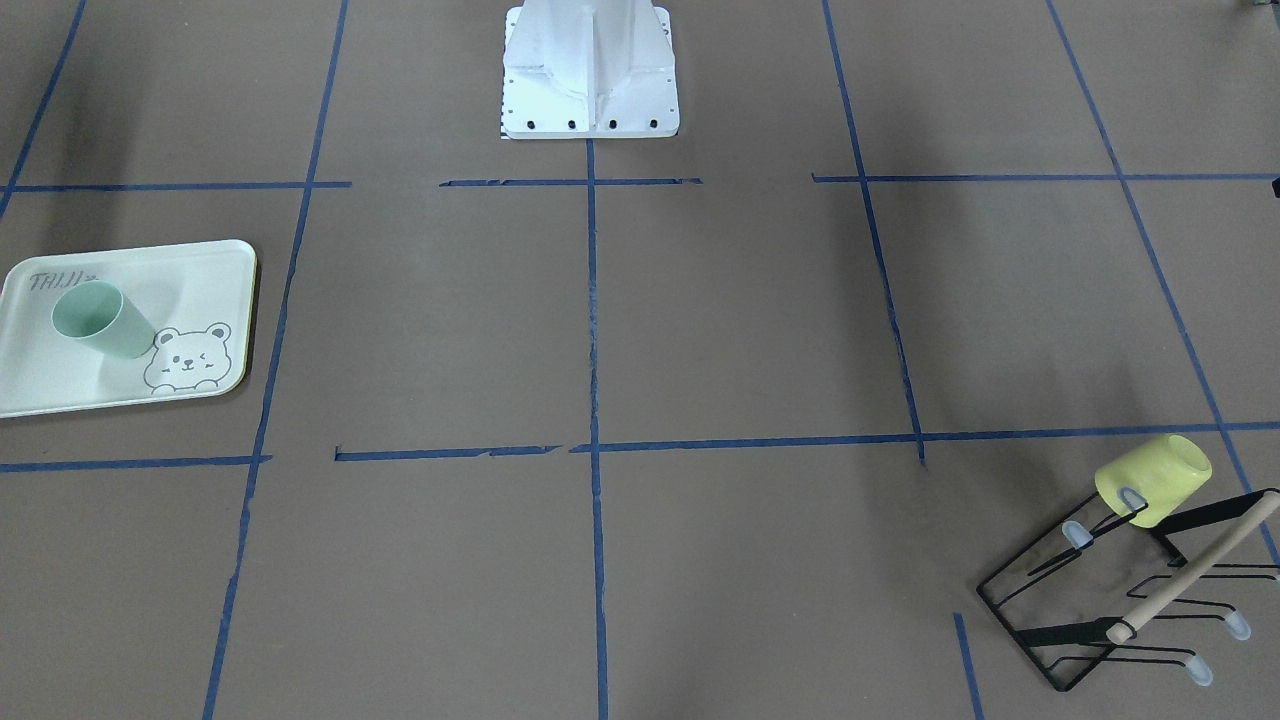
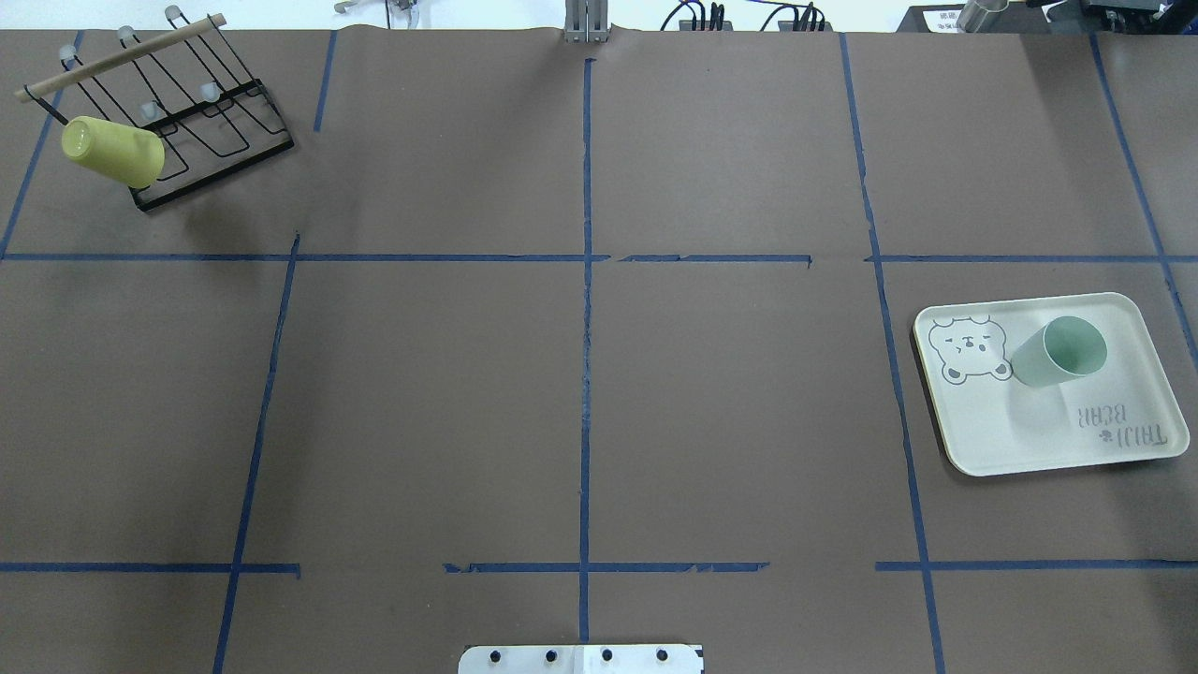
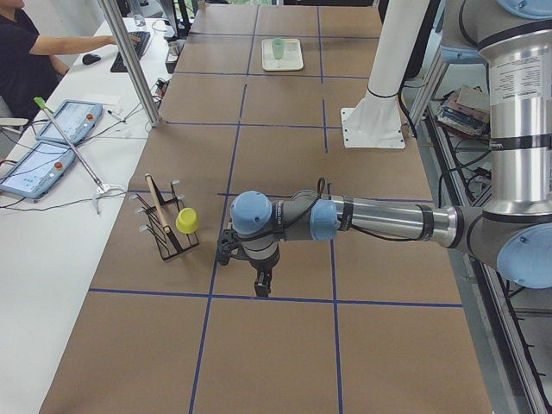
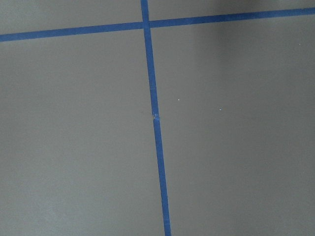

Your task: Left arm grabs green cup and hands to right arm on tray

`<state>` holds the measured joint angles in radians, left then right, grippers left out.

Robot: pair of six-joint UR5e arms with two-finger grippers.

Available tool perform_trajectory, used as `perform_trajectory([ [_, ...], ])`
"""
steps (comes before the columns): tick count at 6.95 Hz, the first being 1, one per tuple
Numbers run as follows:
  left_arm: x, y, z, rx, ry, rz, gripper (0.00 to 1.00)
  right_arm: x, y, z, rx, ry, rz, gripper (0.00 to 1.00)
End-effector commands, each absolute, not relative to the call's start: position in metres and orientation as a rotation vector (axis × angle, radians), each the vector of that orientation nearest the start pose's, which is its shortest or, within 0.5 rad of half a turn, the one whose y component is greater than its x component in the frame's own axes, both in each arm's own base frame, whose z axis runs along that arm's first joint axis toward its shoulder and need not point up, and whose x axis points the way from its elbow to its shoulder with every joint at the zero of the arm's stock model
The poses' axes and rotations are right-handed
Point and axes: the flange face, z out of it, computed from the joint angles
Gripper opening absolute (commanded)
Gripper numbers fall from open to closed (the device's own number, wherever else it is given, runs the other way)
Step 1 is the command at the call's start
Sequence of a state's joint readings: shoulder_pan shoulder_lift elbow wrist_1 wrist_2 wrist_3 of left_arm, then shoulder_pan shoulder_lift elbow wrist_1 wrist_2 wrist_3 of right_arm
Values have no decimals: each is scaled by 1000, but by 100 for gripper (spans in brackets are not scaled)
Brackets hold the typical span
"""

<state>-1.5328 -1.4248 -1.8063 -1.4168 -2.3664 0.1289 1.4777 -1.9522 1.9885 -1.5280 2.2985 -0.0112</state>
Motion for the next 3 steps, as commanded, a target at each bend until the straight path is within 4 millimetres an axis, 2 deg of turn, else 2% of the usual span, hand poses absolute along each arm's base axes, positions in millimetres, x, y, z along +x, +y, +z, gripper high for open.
perform_trajectory([
  [1,-47,-425,626,-9,793,143,100,35,-347,607,52,-730,-131,100],
  [3,-46,-426,633,-18,794,138,100,35,-348,606,55,-730,-132,100],
])
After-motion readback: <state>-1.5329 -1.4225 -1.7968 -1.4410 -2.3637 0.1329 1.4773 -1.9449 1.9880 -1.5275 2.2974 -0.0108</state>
